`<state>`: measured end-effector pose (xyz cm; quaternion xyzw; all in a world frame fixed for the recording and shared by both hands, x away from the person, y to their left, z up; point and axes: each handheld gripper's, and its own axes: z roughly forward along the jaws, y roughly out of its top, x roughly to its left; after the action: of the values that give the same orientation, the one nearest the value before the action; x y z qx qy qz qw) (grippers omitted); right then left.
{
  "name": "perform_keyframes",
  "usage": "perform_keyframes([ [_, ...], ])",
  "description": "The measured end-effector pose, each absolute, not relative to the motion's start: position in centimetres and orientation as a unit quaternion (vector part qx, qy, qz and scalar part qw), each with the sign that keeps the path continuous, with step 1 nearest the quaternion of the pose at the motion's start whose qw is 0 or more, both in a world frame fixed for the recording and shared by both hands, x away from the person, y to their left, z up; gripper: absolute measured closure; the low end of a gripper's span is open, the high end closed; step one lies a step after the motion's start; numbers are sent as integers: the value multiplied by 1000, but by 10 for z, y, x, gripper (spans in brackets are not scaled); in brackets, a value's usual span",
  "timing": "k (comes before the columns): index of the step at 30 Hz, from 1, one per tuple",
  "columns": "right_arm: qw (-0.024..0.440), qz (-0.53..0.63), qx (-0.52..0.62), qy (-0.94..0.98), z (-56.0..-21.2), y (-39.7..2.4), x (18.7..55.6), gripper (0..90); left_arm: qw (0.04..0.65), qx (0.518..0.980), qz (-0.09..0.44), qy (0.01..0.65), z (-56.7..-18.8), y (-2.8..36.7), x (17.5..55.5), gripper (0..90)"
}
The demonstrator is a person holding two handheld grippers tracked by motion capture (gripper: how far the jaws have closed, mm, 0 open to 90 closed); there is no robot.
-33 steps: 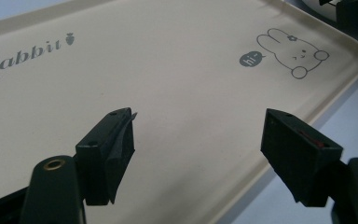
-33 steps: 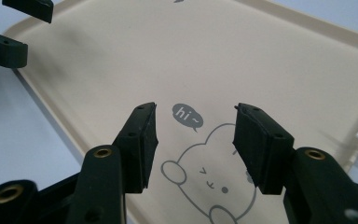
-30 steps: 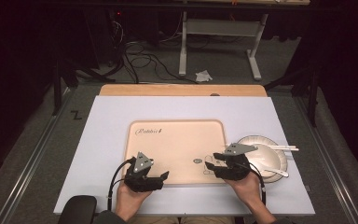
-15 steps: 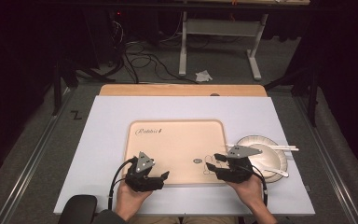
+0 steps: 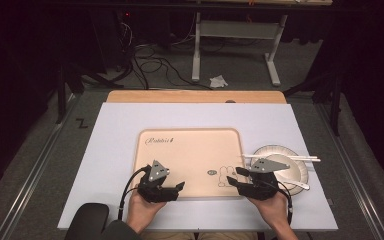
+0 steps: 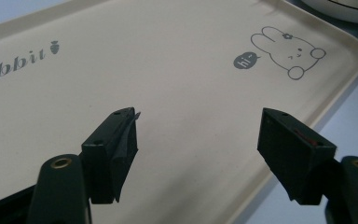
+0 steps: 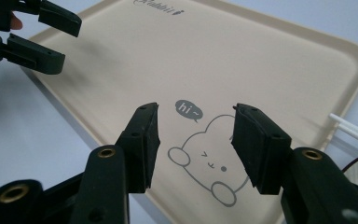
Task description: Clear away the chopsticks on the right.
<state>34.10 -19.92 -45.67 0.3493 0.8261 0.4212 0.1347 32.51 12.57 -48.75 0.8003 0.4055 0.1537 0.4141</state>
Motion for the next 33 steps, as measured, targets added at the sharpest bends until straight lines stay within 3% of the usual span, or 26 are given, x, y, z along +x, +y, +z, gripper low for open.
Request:
perform_keyframes([
  [16,169,442,390,790,-439,-236,319,569,415,809,140,392,-488,115,335,287],
  [33,187,448,397,779,-413,-275,325,640,417,802,152,399,-485,119,334,291],
])
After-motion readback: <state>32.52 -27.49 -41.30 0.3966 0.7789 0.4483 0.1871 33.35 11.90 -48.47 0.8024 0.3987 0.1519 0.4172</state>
